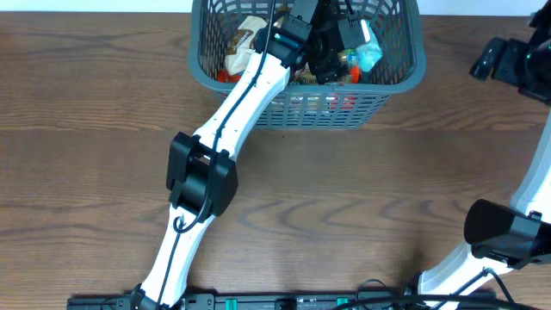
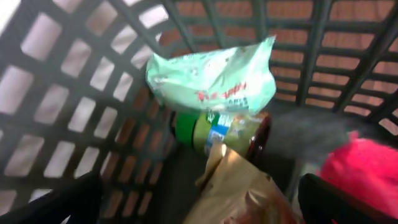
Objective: Pack container
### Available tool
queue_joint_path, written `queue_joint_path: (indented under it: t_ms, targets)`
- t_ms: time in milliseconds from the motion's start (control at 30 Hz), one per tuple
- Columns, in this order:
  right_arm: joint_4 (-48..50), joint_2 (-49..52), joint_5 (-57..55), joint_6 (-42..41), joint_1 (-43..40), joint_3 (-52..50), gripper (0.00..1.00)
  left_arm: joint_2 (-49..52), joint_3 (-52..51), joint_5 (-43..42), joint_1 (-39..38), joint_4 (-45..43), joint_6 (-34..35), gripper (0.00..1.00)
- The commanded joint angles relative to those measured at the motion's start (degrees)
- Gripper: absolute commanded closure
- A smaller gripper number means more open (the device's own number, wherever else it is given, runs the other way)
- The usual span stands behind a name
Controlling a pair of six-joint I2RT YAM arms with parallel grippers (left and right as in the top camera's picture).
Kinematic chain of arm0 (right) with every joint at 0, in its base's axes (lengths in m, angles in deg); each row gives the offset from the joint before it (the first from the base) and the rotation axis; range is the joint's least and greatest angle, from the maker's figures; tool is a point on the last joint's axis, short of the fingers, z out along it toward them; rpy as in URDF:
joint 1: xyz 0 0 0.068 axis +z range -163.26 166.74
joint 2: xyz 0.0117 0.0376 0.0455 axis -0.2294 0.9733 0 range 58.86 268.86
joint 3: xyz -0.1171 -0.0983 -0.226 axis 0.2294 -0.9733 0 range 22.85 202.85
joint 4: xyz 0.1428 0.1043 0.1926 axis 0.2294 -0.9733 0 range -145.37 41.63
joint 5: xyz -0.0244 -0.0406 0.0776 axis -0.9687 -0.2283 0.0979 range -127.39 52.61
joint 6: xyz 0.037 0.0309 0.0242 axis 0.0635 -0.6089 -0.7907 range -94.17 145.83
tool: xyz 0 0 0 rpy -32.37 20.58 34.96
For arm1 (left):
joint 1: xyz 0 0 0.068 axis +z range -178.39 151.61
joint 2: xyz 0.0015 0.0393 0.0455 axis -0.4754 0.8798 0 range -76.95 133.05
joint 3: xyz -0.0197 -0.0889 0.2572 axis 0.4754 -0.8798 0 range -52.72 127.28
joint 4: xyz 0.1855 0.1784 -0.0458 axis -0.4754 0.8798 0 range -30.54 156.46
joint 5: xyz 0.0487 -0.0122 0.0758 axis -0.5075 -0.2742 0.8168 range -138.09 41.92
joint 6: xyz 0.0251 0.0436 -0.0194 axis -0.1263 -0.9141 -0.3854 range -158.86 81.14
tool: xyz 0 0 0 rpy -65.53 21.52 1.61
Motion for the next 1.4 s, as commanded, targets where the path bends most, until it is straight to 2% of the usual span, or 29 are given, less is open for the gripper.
queue_joint_path:
  t_ms: [0, 133, 333, 500, 700, 767, 867, 1033, 1233, 1367]
  targets:
    - [3.1, -0.7, 0.2, 1.9, 0.7, -0.2, 0.01, -4.7, 0.5, 5.3, 0.2, 2.2, 1.7, 0.02]
    - [8.6, -0.7, 1.3, 4.9, 0.7, -0.2, 0.01, -10.6, 0.5, 7.8, 1.8, 4.6, 2.2, 0.02]
    - [15.3, -1.6, 10.9, 10.1, 0.7, 0.0, 0.01, -20.5, 0.5, 7.8, 7.6, 9.4, 10.6, 0.02]
    - [15.2, -3.7, 23.7, 15.8, 1.0, 1.4, 0.01, -28.7, 0.5, 7.8, 13.5, 24.2, 11.5, 0.02]
    - [9.6, -7.6, 13.6, 6.4, 2.7, 1.4, 0.01, -34.1, 0.5, 8.4, 19.0, 43.2, 19.1, 0.01]
    - [7.2, -8.7, 11.5, 4.9, 3.3, 1.4, 0.01, -34.6, 0.5, 12.9, 19.9, 49.0, 23.2, 0.01]
    - [2.3, -10.3, 10.8, 4.0, 4.1, 1.4, 0.01, -34.6, -0.2, 15.5, 20.3, 55.8, 25.4, 0.01]
    - [-6.0, -10.8, 6.3, 1.8, 6.2, 1.2, 0.01, -34.9, -3.0, 15.4, 20.2, 57.8, 28.3, 0.01]
    - [-5.9, -13.1, 4.1, 0.1, 12.3, -5.6, 0.01, -36.3, -6.4, 15.4, 20.3, 60.2, 30.5, 0.01]
    - [-5.9, -15.9, -1.4, -3.0, 16.7, -13.9, 0.01, -40.3, -12.0, 15.5, 20.3, 60.2, 31.2, 0.02]
